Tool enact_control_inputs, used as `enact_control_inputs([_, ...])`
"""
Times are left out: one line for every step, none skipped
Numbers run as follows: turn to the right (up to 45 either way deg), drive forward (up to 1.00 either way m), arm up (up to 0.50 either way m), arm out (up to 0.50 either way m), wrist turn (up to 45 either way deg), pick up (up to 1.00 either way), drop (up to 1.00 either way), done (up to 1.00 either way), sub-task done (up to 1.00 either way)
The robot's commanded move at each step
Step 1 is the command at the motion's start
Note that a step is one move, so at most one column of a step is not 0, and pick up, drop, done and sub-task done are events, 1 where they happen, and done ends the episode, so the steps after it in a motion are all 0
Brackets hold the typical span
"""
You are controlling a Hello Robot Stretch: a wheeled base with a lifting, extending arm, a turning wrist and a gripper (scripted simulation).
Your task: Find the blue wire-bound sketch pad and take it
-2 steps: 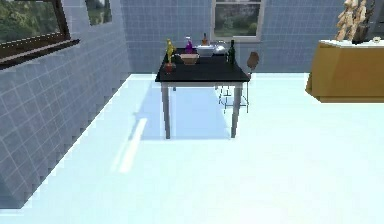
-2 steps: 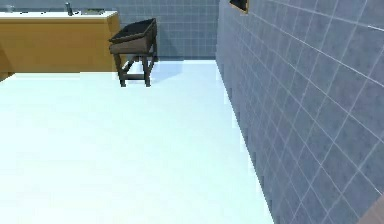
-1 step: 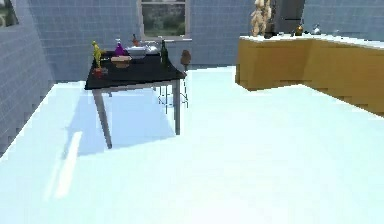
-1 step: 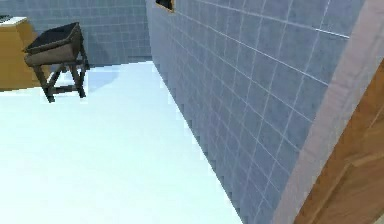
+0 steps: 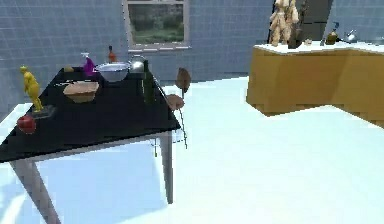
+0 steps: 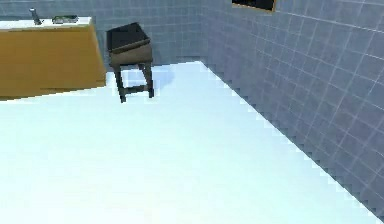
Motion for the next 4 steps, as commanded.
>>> enact_control_inputs([6.0,0.00,0.00,0.00,0.0,0.00,0.00,0.00,0.00])
enact_control_inputs([0.0,0.65,0.00,0.00,0.0,0.00,0.00,0.00,0.00])
enact_control_inputs([-45.0,0.00,0.00,0.00,0.0,0.00,0.00,0.00,0.00])
enact_control_inputs([-45.0,0.00,0.00,0.00,0.0,0.00,0.00,0.00,0.00])
